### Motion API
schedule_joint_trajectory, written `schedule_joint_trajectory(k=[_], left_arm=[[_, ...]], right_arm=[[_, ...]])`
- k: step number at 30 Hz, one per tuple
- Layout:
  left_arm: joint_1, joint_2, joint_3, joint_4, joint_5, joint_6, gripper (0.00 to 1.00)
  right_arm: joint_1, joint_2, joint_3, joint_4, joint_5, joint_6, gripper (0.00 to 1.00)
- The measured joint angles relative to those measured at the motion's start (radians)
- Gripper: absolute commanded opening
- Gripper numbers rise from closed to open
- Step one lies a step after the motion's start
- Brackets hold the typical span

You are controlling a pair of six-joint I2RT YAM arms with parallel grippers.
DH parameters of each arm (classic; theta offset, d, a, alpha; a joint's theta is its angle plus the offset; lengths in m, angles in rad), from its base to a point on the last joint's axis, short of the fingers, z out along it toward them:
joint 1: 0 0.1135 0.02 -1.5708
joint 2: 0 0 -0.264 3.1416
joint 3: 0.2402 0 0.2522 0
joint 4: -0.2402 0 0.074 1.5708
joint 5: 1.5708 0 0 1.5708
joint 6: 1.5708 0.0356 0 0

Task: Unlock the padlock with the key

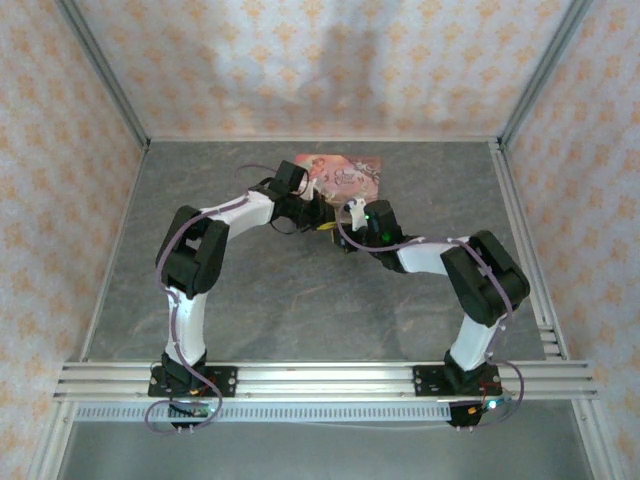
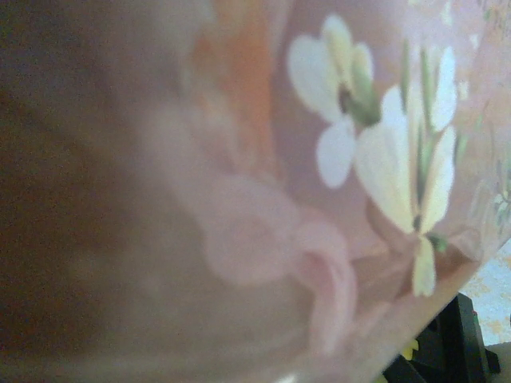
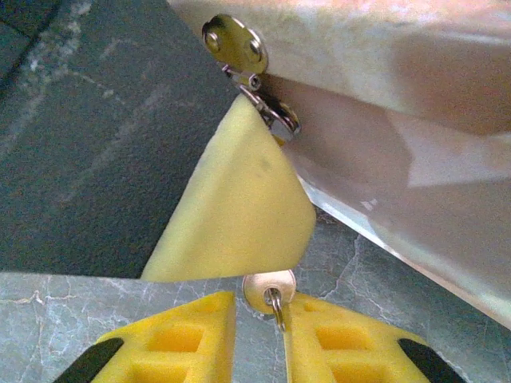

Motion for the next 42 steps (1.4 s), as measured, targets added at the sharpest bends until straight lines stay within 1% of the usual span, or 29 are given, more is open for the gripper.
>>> schedule_joint_trajectory(k=[6, 11, 14, 21, 28, 31, 32, 33, 34, 35, 37, 42], left_arm=[[0.000, 0.000, 0.000, 0.016, 0.004, -0.004, 0.00], [0.005, 0.000, 0.000, 0.016, -0.002, -0.003, 0.00], [0.010, 0.000, 0.000, 0.015, -0.005, -0.003, 0.00], [0.011, 0.000, 0.000, 0.031, -0.015, 0.007, 0.00], [0.011, 0.000, 0.000, 0.037, -0.024, 0.018, 0.02], [0.011, 0.000, 0.000, 0.038, -0.026, 0.018, 0.06], [0.011, 0.000, 0.000, 0.037, -0.027, 0.017, 0.07], [0.011, 0.000, 0.000, 0.036, -0.029, 0.017, 0.09], [0.011, 0.000, 0.000, 0.033, -0.032, 0.017, 0.09], [0.010, 0.002, 0.000, 0.030, -0.034, 0.017, 0.08], [0.008, 0.005, 0.000, 0.023, -0.031, 0.016, 0.05], [-0.005, 0.006, -0.001, 0.020, -0.020, 0.016, 0.04]], right_arm=[[-0.001, 0.006, -0.008, 0.047, 0.019, 0.073, 0.13], [-0.002, 0.029, -0.020, 0.106, 0.007, 0.135, 0.04], [-0.010, 0.050, -0.025, 0.156, -0.023, 0.190, 0.02], [-0.059, 0.098, -0.063, 0.333, -0.159, 0.357, 0.00], [-0.072, 0.121, -0.064, 0.379, -0.207, 0.408, 0.00], [-0.076, 0.126, -0.064, 0.388, -0.221, 0.412, 0.00], [-0.076, 0.126, -0.064, 0.383, -0.220, 0.406, 0.02], [-0.076, 0.125, -0.064, 0.372, -0.218, 0.393, 0.08], [-0.075, 0.121, -0.062, 0.352, -0.214, 0.376, 0.15], [-0.072, 0.115, -0.058, 0.327, -0.211, 0.354, 0.22], [-0.063, 0.097, -0.052, 0.278, -0.195, 0.320, 0.29], [-0.046, 0.022, -0.057, 0.155, -0.133, 0.220, 0.33]])
